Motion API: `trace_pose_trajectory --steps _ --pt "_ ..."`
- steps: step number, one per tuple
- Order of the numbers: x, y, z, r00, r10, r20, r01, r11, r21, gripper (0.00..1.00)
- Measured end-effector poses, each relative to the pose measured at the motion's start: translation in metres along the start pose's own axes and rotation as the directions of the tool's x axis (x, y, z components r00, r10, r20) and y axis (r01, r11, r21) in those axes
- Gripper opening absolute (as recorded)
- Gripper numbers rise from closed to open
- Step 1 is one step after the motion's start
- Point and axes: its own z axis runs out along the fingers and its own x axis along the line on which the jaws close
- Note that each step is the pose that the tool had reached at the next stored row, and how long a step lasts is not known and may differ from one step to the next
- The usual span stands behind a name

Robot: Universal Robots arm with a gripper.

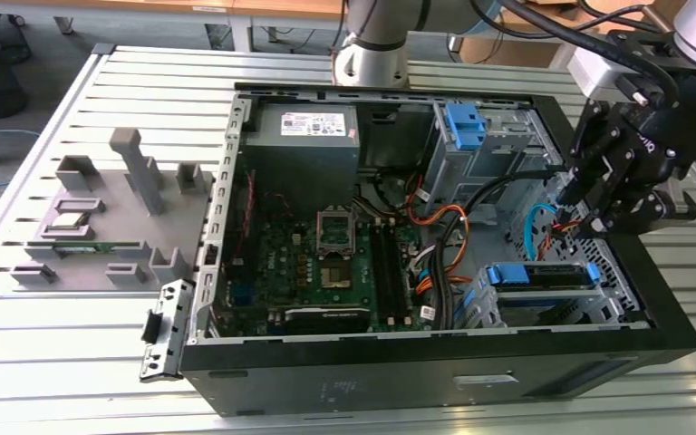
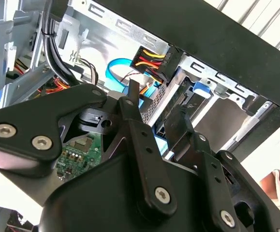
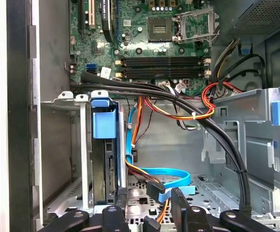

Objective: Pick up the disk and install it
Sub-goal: 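Insert the first disk wire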

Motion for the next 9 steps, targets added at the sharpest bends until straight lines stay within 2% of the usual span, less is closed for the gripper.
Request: trace_pose_trajectory --steps 9 --pt "-0.0006 0.0004 0.0025 1.0 0.0 -0.0025 0.0 1.0 0.0001 0.48"
